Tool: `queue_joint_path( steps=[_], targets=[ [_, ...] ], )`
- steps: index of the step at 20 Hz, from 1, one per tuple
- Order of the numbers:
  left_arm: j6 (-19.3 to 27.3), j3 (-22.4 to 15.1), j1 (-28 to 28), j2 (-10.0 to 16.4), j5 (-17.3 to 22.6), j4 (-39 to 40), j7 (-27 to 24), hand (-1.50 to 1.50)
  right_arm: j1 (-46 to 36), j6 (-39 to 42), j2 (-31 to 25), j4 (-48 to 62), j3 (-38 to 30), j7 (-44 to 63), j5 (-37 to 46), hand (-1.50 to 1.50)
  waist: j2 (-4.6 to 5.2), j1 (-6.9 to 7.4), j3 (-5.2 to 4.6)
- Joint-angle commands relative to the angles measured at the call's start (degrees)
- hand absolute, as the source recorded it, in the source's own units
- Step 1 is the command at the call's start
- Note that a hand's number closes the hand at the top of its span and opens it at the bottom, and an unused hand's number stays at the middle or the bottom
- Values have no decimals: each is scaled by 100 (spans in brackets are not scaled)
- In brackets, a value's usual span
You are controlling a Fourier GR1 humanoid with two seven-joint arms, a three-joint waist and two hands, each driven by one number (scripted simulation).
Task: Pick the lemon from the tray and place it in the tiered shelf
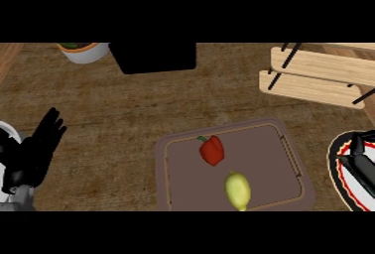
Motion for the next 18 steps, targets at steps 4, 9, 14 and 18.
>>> queue_joint_path(
  steps=[4, 9, 14, 18],
  targets=[
    [-327, -378, 395, -423, 81, 432, -67, 0, 1913, 1038, 882, 492, -300, -3090, -417, -150, 4, 238, -3],
    [-419, -404, 116, -489, 10, 589, 7, 0, 2815, 1699, 690, 607, 139, -4340, 335, -150, 13, 387, -20],
    [-516, -336, -155, -525, -95, 924, 66, 0, 3764, 1510, 564, -283, 307, -4197, 972, -150, 28, 436, -29],
    [-656, -245, -72, -553, -19, 891, -50, 0, 4703, 849, 693, -1617, 602, -3341, 1773, -150, 32, 457, -38]
  ],
)
